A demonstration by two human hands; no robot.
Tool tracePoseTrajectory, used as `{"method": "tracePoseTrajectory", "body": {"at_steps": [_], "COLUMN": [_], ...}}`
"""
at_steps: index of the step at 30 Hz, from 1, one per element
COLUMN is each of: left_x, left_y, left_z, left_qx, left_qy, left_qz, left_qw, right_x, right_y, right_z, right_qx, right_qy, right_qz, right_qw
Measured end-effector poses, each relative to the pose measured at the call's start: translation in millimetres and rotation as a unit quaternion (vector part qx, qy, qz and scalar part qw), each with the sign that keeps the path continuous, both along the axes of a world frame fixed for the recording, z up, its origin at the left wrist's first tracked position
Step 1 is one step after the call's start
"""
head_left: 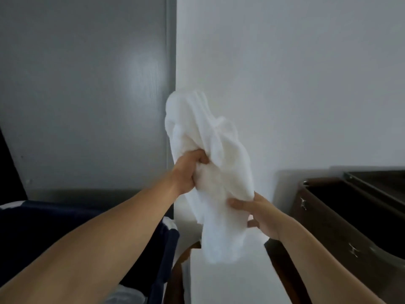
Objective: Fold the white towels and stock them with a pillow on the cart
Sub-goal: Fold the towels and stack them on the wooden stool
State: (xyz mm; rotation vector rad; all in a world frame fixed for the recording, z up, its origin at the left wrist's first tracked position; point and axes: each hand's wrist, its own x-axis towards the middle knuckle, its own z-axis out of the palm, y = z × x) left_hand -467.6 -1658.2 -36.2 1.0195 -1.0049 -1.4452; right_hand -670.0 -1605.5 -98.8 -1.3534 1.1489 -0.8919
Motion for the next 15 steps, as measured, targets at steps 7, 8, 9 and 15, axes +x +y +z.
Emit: {"method": "tracePoseTrajectory", "body": {"at_steps": [7,8,9,15], "left_x": [-79,-93,-107,-153], "left_y": [-3,-6,-6,-16], "left_z": [-29,-31,-32,-34], "left_qx": [-0.009,-0.028,-0.033,-0.038], "left_qy": [-0.1,-0.084,-0.062,-0.062], "left_qz": [-0.072,-0.059,-0.058,0.018], "left_qw": [0.992,0.994,0.996,0.997], "right_x": [-129,-142,-154,-181], "right_y": [-15,-17,-19,-17], "right_z": [-28,-30,-33,-60], "right_qx": [-0.085,-0.094,-0.089,0.072], "right_qy": [-0.015,0.012,0.024,-0.061], "right_qz": [-0.279,-0.249,-0.21,-0.01], "right_qw": [0.956,0.964,0.973,0.996]}}
